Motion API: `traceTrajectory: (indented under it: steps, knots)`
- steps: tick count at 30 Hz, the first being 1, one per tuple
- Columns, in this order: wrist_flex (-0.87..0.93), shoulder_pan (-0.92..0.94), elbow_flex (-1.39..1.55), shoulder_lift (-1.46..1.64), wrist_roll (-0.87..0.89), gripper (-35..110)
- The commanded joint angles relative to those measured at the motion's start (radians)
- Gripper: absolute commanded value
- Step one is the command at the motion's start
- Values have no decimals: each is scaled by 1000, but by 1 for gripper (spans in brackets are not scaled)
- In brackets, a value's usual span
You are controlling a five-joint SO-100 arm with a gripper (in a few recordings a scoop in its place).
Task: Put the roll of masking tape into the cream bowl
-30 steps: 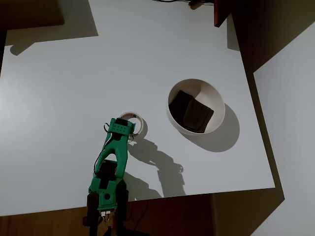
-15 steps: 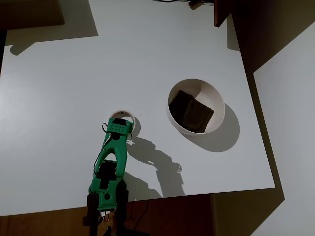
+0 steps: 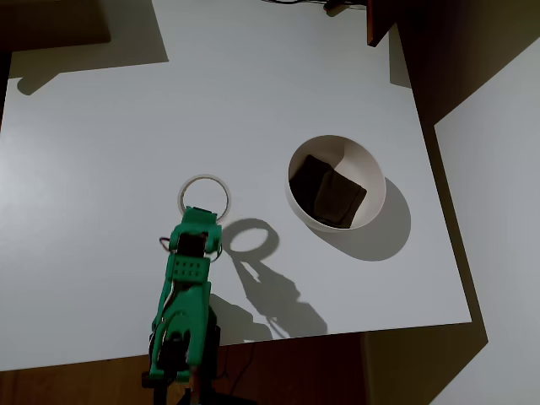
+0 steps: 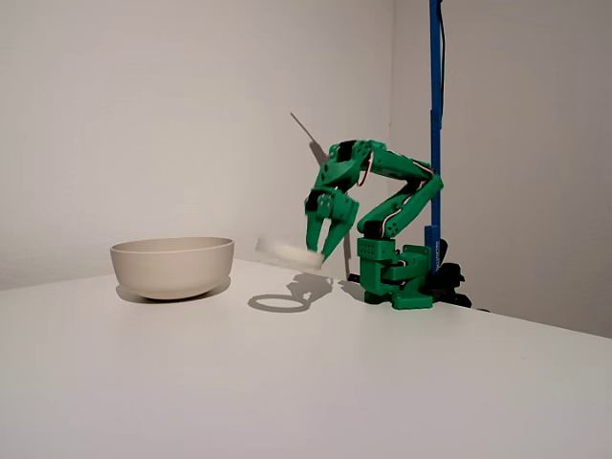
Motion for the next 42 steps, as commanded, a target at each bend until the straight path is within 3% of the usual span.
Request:
traceTrajectory:
  steps: [1, 10, 20, 32, 42]
  knots:
    - [67, 92, -114, 202, -15, -8]
    - [6, 339, -275, 184, -52, -8]
    - [-163, 629, -566, -227, -78, -8]
    - [-193, 816, -1020, -713, -61, -8]
    - [-224, 831, -1384, -1103, -84, -8]
